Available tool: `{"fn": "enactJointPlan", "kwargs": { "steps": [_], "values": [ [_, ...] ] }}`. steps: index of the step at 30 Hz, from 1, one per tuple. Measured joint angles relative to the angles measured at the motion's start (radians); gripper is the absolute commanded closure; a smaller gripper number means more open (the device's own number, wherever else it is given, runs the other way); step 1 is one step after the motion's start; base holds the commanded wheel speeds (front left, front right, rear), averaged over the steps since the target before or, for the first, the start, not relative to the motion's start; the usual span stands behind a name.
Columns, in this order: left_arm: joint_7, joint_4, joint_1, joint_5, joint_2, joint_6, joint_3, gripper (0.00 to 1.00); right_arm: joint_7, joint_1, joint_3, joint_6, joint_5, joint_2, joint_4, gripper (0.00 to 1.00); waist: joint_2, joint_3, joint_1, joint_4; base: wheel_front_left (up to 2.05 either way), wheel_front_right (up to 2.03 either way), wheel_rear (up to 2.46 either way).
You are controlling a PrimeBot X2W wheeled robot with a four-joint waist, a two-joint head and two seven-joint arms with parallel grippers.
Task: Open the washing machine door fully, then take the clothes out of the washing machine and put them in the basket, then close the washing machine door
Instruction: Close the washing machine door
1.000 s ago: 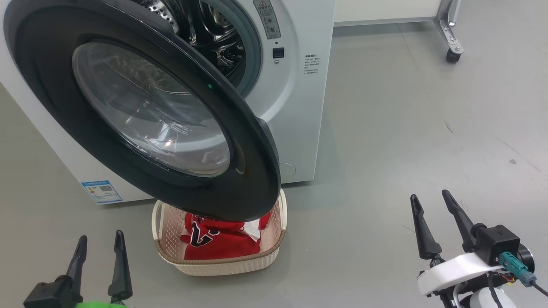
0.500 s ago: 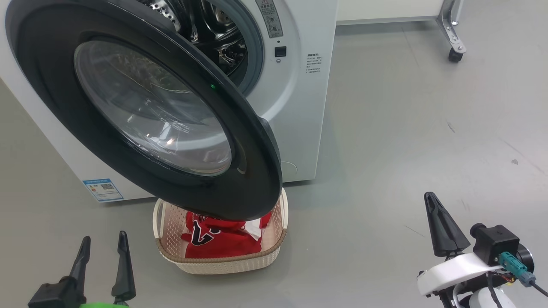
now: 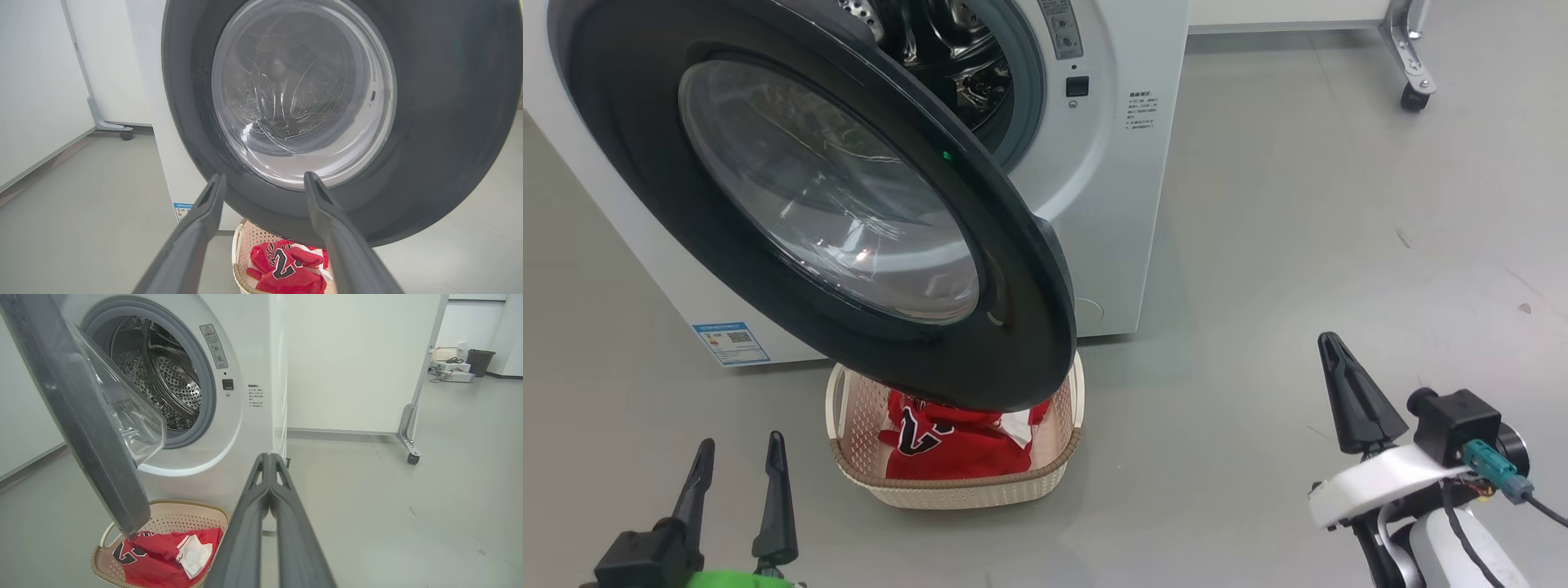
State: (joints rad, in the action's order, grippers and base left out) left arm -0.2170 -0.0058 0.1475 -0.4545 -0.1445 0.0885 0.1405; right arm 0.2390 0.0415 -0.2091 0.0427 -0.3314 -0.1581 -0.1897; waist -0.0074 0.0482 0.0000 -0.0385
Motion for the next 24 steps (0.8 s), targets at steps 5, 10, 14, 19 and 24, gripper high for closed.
{"fn": "enactJointPlan", "kwargs": {
  "steps": [5, 10, 14, 19, 24],
  "values": [
    [-0.002, -0.002, -0.017, 0.001, 0.002, 0.000, 0.007, 0.00, -0.014, 0.081, -0.015, 0.009, 0.001, 0.002, -0.034, 1.00, 0.0000, 0.016, 0.0000, 0.019, 0.00, 0.00, 0.00],
    [-0.004, -0.001, -0.043, 0.008, 0.005, -0.001, 0.022, 0.00, -0.023, 0.166, -0.028, 0.018, 0.008, 0.014, -0.076, 1.00, 0.0000, 0.031, 0.0000, 0.044, 0.00, 0.00, 0.00],
    [-0.004, 0.001, -0.055, 0.009, 0.008, -0.002, 0.026, 0.00, -0.024, 0.232, -0.042, 0.028, 0.008, 0.034, -0.100, 1.00, 0.0000, 0.041, 0.0000, 0.066, 0.00, 0.00, 0.00],
    [-0.009, 0.004, -0.061, 0.011, 0.008, -0.002, 0.022, 0.00, -0.022, 0.334, -0.070, 0.040, 0.017, 0.054, -0.100, 1.00, 0.0000, 0.053, 0.0000, 0.086, 0.00, 0.00, 0.00],
    [-0.009, 0.014, -0.063, 0.016, 0.008, -0.002, 0.023, 0.00, -0.004, 0.431, -0.089, 0.053, 0.026, 0.061, -0.018, 1.00, 0.0000, 0.052, 0.0000, 0.091, 0.00, 0.00, 0.00]
  ]
}}
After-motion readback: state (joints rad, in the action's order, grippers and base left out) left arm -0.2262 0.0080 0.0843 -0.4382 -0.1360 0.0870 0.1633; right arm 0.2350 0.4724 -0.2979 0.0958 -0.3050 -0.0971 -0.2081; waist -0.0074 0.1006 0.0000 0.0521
